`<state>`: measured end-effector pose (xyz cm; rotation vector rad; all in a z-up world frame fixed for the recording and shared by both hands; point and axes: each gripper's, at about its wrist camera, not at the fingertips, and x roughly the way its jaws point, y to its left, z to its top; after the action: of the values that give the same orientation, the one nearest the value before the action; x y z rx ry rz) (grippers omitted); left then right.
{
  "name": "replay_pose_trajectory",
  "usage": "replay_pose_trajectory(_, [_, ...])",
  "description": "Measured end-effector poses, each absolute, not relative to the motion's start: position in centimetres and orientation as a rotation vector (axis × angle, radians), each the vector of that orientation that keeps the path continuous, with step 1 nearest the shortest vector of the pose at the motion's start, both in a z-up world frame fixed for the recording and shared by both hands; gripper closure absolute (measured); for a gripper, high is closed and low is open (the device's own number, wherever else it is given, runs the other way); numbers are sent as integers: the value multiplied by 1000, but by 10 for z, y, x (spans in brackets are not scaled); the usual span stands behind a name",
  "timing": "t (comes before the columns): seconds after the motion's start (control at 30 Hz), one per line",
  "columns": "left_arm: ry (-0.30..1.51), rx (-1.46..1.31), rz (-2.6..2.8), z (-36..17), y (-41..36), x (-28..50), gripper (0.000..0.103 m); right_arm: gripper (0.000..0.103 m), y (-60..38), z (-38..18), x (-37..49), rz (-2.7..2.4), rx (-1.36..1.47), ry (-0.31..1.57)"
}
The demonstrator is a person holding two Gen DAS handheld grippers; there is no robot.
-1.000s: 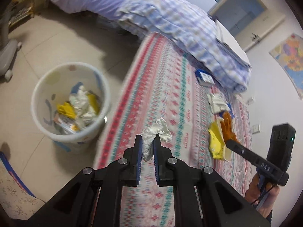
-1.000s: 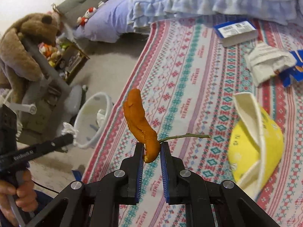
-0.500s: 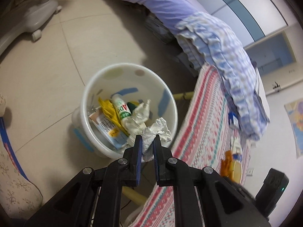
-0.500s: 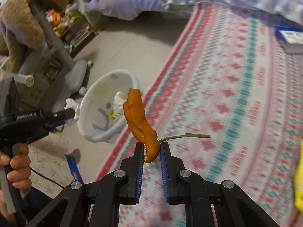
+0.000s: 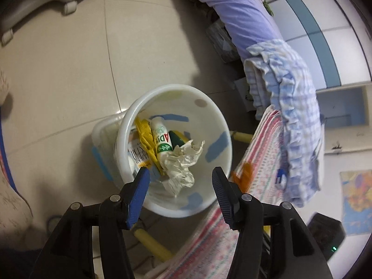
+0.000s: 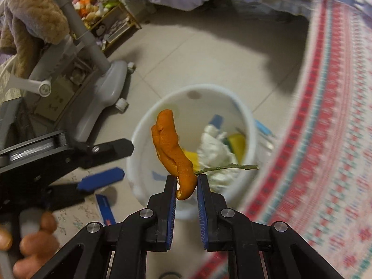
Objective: Collect trash
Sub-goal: 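Carry the tissue and orange peel to the white bin and open both tools over it, then move both open tools back to the trash on the rug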
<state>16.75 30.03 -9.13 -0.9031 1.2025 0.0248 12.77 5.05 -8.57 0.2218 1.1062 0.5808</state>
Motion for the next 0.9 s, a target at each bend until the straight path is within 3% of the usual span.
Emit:
replay_pose_trajectory(0.13, [1176, -905, 50, -81, 309, 156, 44, 84, 72, -92, 138, 588, 213, 1121])
replay_pose_trajectory(0.23, [1163, -923, 68, -78, 320, 150, 44, 75, 78, -97, 141, 582, 219, 1141])
replay_pose_trajectory(0.53, [1146, -917, 98, -75, 324, 142, 44, 74, 70, -95, 133, 568, 206, 1146])
replay_pose_trajectory(0.9, [1147, -776, 35, -55, 261, 115, 44, 74, 3, -62, 101, 494, 205, 1086])
